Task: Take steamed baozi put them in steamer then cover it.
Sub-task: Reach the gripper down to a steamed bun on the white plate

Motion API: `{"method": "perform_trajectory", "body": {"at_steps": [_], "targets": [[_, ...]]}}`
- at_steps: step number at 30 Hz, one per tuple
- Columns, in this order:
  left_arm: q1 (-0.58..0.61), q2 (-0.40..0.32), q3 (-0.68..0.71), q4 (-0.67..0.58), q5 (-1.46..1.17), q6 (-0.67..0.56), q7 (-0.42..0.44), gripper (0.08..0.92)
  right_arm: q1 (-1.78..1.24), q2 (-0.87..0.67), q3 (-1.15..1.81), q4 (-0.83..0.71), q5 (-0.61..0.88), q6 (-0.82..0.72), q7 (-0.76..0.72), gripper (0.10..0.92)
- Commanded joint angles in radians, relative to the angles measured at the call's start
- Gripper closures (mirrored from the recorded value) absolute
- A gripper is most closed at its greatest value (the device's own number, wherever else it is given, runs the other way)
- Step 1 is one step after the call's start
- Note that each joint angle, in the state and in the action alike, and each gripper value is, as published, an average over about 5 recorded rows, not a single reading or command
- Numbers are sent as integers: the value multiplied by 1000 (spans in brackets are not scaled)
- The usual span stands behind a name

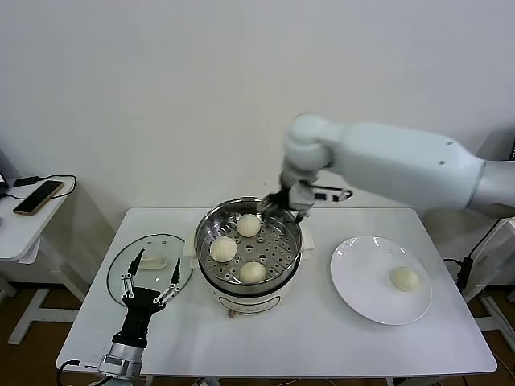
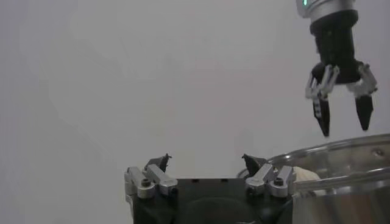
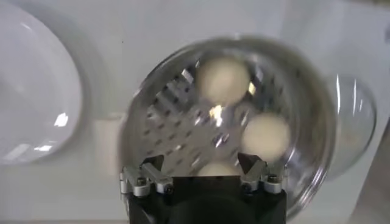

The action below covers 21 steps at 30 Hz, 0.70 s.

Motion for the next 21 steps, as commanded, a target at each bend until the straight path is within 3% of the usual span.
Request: {"method": "perform_trajectory", "body": {"at_steps": [1,9,21], "targets": [[0,0,3,0,2,1,1,177,2,-251,-62,-279,301,-367,-73,203],[-2,2,3,2,4,4,1,177,-146,-341,-112,-385,294,-403,-53,203],[3,-1,-2,-1,6,6,1,177,-340,-373,-53,-387,268,-422,25,203]]}}
